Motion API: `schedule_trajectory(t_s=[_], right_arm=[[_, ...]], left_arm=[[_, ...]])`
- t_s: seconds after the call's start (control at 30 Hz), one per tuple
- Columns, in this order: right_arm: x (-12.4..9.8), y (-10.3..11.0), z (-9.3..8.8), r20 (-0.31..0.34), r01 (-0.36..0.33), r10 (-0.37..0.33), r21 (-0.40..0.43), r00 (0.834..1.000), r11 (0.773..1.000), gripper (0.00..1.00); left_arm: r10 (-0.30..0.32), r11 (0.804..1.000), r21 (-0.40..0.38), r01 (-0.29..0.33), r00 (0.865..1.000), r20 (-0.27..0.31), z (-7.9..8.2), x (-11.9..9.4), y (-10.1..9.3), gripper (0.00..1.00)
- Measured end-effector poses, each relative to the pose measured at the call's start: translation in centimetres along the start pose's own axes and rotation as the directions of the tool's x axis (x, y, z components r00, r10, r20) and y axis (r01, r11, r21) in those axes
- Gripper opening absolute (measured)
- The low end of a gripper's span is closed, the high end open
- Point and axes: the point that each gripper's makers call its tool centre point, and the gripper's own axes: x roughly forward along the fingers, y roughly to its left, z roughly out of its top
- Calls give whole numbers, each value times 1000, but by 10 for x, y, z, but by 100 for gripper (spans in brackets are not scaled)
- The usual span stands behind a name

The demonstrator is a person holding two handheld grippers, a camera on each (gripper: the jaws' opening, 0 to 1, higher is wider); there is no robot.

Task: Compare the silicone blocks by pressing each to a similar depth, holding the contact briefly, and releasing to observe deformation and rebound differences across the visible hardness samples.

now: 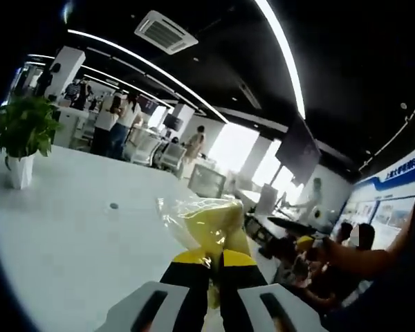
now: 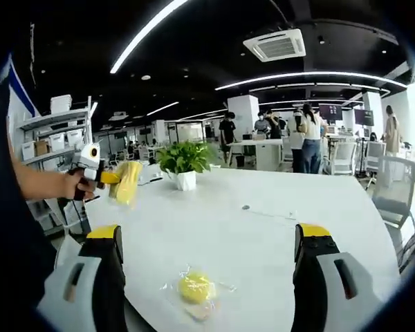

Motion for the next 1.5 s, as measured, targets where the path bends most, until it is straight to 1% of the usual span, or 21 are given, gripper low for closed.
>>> schedule_trajectory(t_s=[0.03,0.1,0.13,0.2,0.23,0.3,0.4,0.5,0.53,0.67,0.73,0.77,0.83,0.87,0.97,1.03,1.1,1.17,1.23,1.43,1.5], right_arm=[[-2,-2,-4,-5,8,-8,3,1000,1000,97],[-7,-7,-15,-19,25,-25,-6,999,1000,97],[-9,-9,-21,-26,32,-32,-11,999,999,97],[-13,-13,-35,-42,46,-45,22,998,999,97],[-15,-16,-42,-45,58,-56,26,997,998,97],[-18,-19,-48,-40,69,-68,26,997,997,97],[-24,-21,-58,-33,88,-87,18,996,996,97],[-30,-26,-68,-40,109,-108,16,993,994,97],[-32,-27,-69,-39,115,-114,20,993,993,97],[-39,-30,-66,-18,133,-133,18,991,991,97],[-39,-31,-63,-12,131,-131,26,991,991,97],[-39,-31,-60,-4,131,-131,19,991,991,97],[-38,-32,-59,-7,131,-131,10,991,991,97],[-37,-34,-62,-25,130,-129,19,991,991,97],[-37,-33,-69,-45,129,-128,11,991,992,97],[-38,-34,-81,-91,134,-132,14,987,991,97],[-38,-34,-85,-92,133,-132,8,987,991,97],[-40,-36,-89,-101,146,-143,18,985,989,97],[-41,-37,-90,-92,155,-153,17,984,988,97],[-42,-36,-102,-124,158,-153,25,980,987,97],[-42,-33,-103,-119,159,-155,26,981,987,97]], left_arm=[[5,1000,-25,-5,1000,-15,-3,1,4,2],[25,999,-35,-26,999,-29,-9,4,9,2],[29,998,-56,-32,998,-52,-14,4,12,2],[44,997,-63,-48,997,-71,-22,7,19,2],[39,996,-80,-46,995,-89,-27,8,21,2],[35,995,-88,-43,995,-95,-30,10,22,2],[29,993,-113,-44,991,-131,-41,14,28,2],[27,991,-129,-45,990,-138,-46,16,32,2],[21,989,-144,-41,990,-142,-48,18,33,2],[17,987,-157,-43,986,-163,-58,21,36,2],[14,984,-170,-46,983,-181,-67,22,40,2],[14,981,-187,-51,981,-195,-75,22,44,2],[22,977,-201,-63,980,-200,-84,22,50,2],[20,970,-231,-68,979,-205,-91,21,53,2],[15,970,-233,-65,978,-209,-106,20,60,2],[29,959,-267,-91,973,-227,-116,20,68,2],[40,960,-263,-100,973,-226,-120,20,74,2],[41,948,-299,-109,974,-224,-124,19,78,2],[40,944,-310,-110,974,-222,-127,19,82,2],[57,926,-347,-147,965,-255,-149,20,96,2],[57,918,-366,-153,964,-261,-157,19,98,2]])
